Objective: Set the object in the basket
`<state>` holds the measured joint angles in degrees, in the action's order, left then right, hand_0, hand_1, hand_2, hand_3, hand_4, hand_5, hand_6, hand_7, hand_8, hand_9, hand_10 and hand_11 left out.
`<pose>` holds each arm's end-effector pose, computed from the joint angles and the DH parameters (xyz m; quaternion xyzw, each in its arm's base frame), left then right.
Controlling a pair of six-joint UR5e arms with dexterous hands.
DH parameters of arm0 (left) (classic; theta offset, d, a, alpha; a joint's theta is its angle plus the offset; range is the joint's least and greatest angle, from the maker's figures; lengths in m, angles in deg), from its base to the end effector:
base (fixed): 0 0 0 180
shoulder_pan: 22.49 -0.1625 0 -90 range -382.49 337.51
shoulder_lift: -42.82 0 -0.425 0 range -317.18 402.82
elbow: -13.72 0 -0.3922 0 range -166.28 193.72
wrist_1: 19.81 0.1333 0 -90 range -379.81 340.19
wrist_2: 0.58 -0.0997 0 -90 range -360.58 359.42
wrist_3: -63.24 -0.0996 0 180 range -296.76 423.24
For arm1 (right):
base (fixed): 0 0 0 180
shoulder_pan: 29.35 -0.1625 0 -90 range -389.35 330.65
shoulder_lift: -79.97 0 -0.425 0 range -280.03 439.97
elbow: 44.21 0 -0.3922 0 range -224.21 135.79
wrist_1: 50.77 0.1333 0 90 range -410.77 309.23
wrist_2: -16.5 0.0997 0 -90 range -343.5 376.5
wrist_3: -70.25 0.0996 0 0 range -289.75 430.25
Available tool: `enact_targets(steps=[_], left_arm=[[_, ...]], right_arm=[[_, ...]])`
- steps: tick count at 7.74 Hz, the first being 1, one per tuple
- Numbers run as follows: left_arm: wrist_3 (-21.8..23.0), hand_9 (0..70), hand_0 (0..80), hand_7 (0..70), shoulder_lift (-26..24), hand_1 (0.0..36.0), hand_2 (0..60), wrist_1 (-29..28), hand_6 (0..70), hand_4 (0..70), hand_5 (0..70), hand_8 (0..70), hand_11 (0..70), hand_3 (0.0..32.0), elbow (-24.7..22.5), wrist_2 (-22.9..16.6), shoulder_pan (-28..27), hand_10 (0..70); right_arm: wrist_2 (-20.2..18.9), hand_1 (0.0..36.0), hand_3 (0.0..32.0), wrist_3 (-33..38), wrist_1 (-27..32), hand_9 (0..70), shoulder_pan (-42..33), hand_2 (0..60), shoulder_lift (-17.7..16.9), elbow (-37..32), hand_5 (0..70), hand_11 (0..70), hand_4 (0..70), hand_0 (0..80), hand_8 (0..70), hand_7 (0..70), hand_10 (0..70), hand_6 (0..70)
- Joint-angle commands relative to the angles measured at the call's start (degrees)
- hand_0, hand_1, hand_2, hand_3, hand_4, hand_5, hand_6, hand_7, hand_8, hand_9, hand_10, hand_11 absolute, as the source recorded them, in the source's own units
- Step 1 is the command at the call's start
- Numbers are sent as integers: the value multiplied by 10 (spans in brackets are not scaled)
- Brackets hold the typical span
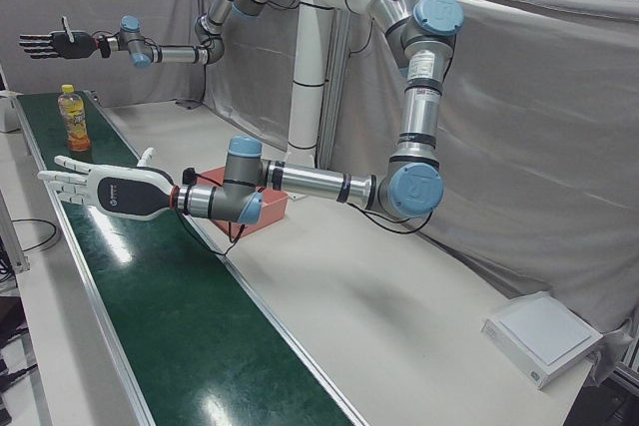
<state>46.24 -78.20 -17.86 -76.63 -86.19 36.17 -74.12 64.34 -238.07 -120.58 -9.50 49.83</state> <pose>0.2382 -0.6621 0.3606 -0.0885 0.8585 -0.4734 0.1762 0.1427 -0.4867 0.6606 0.0391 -0.6890 0.7230 0.0333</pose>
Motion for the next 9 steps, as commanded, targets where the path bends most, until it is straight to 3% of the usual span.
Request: enact_targets(steps=[1, 2, 3, 4, 6, 9], left_arm=[[0, 85, 664, 0, 0, 314, 275, 1, 20, 165, 130, 78, 133, 0, -2, -1, 1, 71], [0, 95, 800, 0, -1, 358, 290, 3, 30, 181, 143, 87, 151, 0, -3, -1, 1, 78], [0, 82, 690, 0, -1, 174, 0, 3, 15, 164, 121, 75, 120, 2, -3, -1, 1, 66], [1, 75, 600, 0, -1, 97, 0, 3, 8, 154, 111, 69, 101, 16, -3, -1, 1, 58], [1, 76, 586, 0, -1, 74, 0, 4, 12, 154, 100, 69, 94, 16, -3, 0, -1, 54], [0, 69, 585, 0, -4, 109, 0, 8, 11, 154, 103, 64, 95, 20, -2, 0, -2, 53]], right_arm=[[0, 0, 0, -1, 0, 0, 0, 0, 0, 0, 0, 0, 0, 0, 0, 0, 0, 0], [0, 0, 0, 0, 0, 0, 0, 0, 0, 0, 0, 0, 0, 0, 0, 0, 0, 0], [0, 0, 0, 0, 0, 0, 0, 0, 0, 0, 0, 0, 0, 0, 0, 0, 0, 0], [0, 0, 0, -1, 0, 0, 0, 0, 0, 0, 0, 0, 0, 0, 0, 0, 0, 0], [0, 0, 0, -1, 0, 0, 0, 0, 0, 0, 0, 0, 0, 0, 0, 0, 0, 0], [0, 0, 0, 0, 0, 0, 0, 0, 0, 0, 0, 0, 0, 0, 0, 0, 0, 0]])
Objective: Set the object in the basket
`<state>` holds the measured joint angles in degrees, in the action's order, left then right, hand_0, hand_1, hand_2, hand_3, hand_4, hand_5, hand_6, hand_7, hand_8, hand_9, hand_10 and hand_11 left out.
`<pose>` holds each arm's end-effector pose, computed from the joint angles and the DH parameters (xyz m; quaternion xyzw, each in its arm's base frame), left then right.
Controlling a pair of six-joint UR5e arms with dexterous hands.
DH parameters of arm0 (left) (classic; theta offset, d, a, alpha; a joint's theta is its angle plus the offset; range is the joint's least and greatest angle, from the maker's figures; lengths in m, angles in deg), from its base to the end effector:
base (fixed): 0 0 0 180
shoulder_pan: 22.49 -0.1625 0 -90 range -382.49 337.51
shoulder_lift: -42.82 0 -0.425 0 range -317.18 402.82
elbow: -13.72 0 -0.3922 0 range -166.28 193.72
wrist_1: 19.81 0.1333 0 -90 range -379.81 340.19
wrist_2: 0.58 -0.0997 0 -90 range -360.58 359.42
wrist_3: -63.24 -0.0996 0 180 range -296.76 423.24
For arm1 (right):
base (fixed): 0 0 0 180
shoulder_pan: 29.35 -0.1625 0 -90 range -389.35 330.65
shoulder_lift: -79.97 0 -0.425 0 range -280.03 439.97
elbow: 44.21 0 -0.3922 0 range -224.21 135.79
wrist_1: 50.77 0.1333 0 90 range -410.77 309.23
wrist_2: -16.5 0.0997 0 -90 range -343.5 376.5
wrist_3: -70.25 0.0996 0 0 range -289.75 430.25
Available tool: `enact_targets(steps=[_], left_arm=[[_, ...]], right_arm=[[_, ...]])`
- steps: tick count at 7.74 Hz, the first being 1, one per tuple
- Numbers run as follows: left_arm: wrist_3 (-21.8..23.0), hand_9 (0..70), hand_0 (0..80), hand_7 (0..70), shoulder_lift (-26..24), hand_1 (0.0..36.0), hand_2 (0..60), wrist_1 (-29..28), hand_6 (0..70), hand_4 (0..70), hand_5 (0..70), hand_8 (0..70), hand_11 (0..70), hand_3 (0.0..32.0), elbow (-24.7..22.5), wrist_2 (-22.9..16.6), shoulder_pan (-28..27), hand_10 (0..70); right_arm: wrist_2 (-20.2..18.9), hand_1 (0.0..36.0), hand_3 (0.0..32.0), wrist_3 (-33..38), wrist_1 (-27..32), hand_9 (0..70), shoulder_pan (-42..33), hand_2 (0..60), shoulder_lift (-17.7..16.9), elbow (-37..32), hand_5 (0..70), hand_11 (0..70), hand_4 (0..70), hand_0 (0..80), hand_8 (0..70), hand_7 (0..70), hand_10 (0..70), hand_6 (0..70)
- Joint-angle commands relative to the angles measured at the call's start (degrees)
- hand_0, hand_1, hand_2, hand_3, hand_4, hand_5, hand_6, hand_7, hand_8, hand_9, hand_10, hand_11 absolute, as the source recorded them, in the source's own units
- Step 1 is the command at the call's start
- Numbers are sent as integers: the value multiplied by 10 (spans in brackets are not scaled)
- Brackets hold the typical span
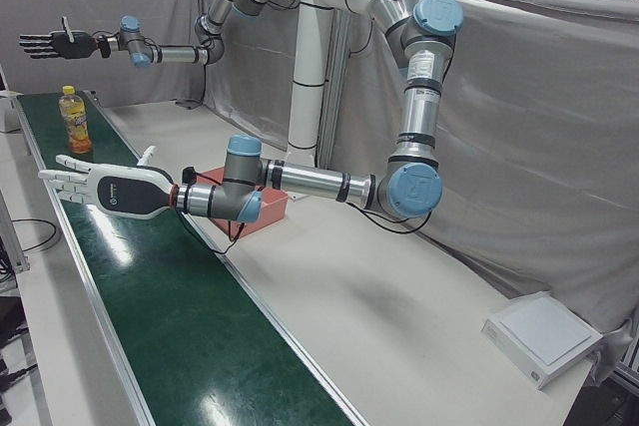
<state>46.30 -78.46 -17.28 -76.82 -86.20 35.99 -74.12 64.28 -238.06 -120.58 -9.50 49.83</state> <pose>0.2403 -0.6613 0.3573 -0.0903 0.8578 -0.4740 0.1772 0.1427 -0.4867 0.6605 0.0394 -0.6890 0.7229 0.0337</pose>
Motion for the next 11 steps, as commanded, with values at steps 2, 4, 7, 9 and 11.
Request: enact_targets(steps=[2, 4, 7, 9, 11], left_arm=[[1, 71, 573, 0, -4, 109, 0, 9, 16, 158, 101, 65, 98, 16, 3, 0, -12, 56], [4, 67, 574, 0, -3, 127, 0, 12, 13, 156, 94, 63, 102, 18, 3, 1, -12, 58], [4, 65, 555, 0, -1, 125, 0, 11, 7, 151, 80, 62, 103, 24, 3, 3, -13, 59], [4, 75, 542, 0, -1, 112, 0, 11, 12, 152, 104, 69, 106, 14, 3, 3, -13, 63], [4, 75, 547, 0, -2, 103, 0, 10, 11, 149, 105, 69, 107, 20, 2, 3, -13, 64]], right_arm=[[0, 0, 0, 1, 0, 0, 0, 0, 0, 0, 0, 0, 0, 0, 0, 0, 0, 0], [0, 0, 0, 0, 0, 0, 0, 0, 0, 0, 0, 0, 0, 0, 0, 0, 0, 0], [0, 0, 0, 0, 0, 0, 0, 0, 0, 0, 0, 0, 0, 0, 0, 0, 0, 0], [0, 0, 0, 0, 0, 0, 0, 0, 0, -1, 0, 0, 0, 0, 0, 0, 0, 0], [0, 0, 0, 0, -1, 0, 0, 0, 0, -1, 0, 0, 0, 0, 0, 0, 0, 0]])
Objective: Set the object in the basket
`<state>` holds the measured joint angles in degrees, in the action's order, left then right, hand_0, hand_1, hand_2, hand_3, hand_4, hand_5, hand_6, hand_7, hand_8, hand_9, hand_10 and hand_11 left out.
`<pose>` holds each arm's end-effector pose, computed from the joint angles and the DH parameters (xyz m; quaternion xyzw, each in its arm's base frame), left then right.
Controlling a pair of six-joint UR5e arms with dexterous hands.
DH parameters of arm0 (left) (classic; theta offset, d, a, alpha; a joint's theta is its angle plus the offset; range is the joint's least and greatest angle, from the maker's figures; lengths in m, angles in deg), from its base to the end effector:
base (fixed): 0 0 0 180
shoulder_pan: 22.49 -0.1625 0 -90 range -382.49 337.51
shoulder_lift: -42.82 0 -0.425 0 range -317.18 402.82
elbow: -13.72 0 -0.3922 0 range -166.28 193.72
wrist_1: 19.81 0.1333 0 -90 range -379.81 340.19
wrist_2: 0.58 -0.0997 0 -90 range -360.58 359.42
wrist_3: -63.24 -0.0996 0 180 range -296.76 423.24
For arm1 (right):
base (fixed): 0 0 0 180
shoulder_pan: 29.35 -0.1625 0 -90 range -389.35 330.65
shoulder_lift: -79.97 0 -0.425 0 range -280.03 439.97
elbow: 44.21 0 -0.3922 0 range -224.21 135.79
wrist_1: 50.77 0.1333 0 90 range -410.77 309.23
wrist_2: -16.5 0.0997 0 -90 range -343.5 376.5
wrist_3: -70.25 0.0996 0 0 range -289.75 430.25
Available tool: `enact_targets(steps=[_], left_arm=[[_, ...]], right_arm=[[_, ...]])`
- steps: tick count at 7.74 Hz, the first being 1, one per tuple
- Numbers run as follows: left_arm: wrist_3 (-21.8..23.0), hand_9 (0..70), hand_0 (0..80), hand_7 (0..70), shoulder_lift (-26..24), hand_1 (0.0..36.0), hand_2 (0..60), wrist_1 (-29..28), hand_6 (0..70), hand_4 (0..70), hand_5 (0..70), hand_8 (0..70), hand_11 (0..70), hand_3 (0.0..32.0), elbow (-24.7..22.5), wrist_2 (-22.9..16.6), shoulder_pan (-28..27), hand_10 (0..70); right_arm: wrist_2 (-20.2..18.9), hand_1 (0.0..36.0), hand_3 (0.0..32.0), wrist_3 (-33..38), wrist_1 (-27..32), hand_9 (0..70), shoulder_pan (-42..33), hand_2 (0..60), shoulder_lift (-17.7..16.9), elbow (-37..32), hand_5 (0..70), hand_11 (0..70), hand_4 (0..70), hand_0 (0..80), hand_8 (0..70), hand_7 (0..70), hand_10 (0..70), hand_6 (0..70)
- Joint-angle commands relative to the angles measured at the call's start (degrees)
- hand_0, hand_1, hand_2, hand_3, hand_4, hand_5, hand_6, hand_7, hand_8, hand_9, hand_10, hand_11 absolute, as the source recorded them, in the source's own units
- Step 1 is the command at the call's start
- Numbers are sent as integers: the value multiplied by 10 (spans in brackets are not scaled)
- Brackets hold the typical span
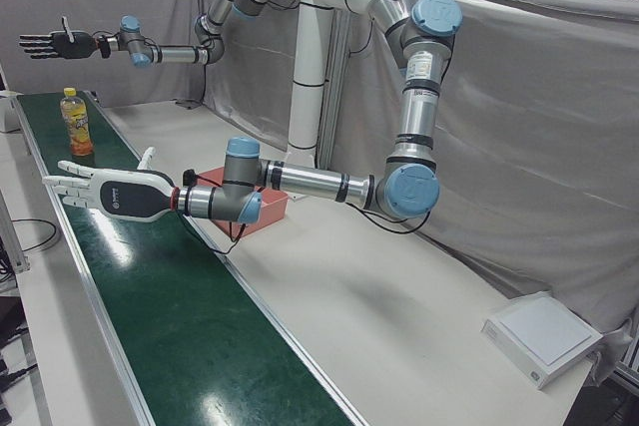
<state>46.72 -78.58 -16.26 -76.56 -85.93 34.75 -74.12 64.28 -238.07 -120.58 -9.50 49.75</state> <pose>0.2543 -0.6565 0.3604 -0.1004 0.8514 -0.4814 0.1825 0.1427 -0.4866 0.6612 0.0394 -0.6884 0.7234 0.0337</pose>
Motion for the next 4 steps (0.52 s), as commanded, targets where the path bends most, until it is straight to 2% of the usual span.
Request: enact_targets(steps=[1, 4], left_arm=[[0, 75, 544, 0, -1, 94, 0, 0, 9, 148, 103, 68, 108, 22, -1, 0, 0, 64], [1, 77, 545, 0, -1, 94, 0, 0, 11, 146, 118, 72, 107, 12, -1, 0, 1, 64]], right_arm=[[0, 0, 0, 0, 0, 0, 0, 0, 0, 0, 0, 0, 0, 0, 0, 0, 0, 0], [0, 0, 0, 0, 0, 0, 0, 0, 0, 0, 0, 0, 0, 0, 0, 0, 0, 0]])
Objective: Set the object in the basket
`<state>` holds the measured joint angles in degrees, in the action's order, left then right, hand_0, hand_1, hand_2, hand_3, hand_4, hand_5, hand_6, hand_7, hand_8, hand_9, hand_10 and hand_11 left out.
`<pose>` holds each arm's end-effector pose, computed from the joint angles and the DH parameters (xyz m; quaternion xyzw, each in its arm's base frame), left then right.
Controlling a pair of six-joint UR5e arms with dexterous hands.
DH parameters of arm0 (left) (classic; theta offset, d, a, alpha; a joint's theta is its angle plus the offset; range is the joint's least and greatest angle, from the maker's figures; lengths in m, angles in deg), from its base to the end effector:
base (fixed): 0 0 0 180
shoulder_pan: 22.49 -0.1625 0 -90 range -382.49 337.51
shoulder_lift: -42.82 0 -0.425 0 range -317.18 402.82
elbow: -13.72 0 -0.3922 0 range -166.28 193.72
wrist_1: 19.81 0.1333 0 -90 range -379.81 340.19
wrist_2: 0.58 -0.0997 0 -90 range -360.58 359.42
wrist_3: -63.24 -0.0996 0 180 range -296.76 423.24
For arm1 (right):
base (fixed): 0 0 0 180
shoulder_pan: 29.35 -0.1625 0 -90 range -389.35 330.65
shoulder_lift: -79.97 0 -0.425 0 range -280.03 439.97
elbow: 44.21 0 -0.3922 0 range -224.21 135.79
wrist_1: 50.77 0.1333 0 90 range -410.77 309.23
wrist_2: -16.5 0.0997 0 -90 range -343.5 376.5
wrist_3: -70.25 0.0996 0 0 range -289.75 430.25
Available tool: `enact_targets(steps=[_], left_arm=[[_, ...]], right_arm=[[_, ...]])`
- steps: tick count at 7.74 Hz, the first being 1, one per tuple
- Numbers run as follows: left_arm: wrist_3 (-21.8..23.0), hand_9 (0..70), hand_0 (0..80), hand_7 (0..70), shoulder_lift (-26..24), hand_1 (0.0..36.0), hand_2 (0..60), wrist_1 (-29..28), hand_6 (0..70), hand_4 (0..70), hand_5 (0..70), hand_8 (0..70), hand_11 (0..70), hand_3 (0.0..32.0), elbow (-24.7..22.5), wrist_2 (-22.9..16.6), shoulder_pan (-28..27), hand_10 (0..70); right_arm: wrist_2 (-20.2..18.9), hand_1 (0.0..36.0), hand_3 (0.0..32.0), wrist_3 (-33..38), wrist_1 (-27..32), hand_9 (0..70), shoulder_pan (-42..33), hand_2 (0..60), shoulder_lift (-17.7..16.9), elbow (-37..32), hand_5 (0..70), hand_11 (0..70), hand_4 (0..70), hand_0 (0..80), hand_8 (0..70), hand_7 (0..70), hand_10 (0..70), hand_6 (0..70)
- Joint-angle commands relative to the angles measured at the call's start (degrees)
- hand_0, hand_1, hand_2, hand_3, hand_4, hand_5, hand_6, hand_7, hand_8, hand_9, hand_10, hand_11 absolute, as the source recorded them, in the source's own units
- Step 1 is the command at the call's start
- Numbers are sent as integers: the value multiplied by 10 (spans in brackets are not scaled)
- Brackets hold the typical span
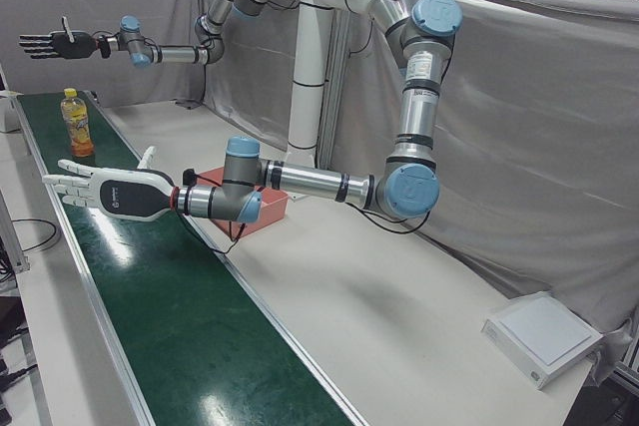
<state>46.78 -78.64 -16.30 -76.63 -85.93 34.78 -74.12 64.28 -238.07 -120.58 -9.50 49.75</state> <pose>0.2540 -0.6567 0.3590 -0.1008 0.8521 -0.4804 0.1816 0.1427 -0.4866 0.6612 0.0394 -0.6884 0.7234 0.0337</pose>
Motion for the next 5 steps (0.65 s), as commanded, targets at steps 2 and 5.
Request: enact_targets(steps=[2, 5], left_arm=[[-1, 79, 544, 0, 2, 97, 0, -7, 8, 144, 116, 72, 108, 16, 0, 0, 1, 64], [-6, 77, 537, 0, 3, 86, 0, -10, 10, 146, 114, 68, 109, 22, 0, -1, 1, 66]], right_arm=[[0, 0, 0, 0, 0, 0, 1, 0, 0, -1, 0, 0, 0, 0, 0, 0, 0, 0], [0, 0, 0, 0, 0, 0, 0, 0, 0, -1, 0, 0, 0, 0, 0, 0, 0, 0]])
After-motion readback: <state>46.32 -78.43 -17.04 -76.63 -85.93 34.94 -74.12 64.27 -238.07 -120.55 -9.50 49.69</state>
